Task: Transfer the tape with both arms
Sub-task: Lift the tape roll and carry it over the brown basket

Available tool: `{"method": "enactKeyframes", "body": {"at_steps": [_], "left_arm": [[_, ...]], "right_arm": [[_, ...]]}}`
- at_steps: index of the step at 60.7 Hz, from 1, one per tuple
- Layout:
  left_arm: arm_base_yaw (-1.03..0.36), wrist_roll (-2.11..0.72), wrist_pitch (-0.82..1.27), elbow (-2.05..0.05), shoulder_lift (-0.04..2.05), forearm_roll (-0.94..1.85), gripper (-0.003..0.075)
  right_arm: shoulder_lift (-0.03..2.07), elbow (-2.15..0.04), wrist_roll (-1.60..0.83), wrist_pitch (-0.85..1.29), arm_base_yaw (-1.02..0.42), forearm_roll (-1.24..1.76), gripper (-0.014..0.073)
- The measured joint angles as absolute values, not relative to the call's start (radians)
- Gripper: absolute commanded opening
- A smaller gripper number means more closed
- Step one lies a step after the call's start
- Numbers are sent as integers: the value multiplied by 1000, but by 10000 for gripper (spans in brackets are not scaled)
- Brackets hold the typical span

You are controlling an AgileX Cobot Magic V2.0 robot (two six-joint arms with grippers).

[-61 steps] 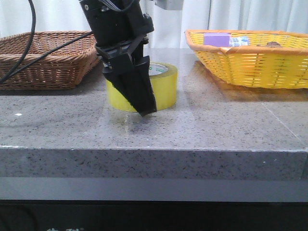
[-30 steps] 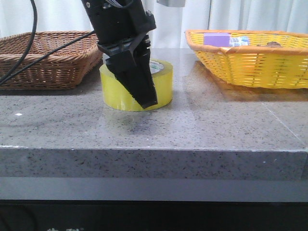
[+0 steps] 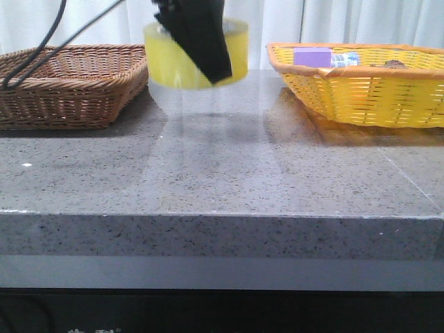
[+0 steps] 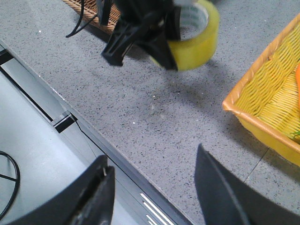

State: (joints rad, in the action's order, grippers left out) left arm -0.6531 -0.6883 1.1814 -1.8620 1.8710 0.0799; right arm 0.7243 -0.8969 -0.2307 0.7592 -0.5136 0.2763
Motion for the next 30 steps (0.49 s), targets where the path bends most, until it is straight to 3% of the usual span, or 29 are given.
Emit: {"method": "enactKeyframes", "body": {"at_steps": [15,30], "left_arm": [[-617,-512,1199,-1948,1871,-24,102],[-478,-327,1210,-1952,1871,-42,102]], "right_arm": [[724,-897,-231,759,-514,276,410],[724,-897,-231,759,-514,276,410]]}}
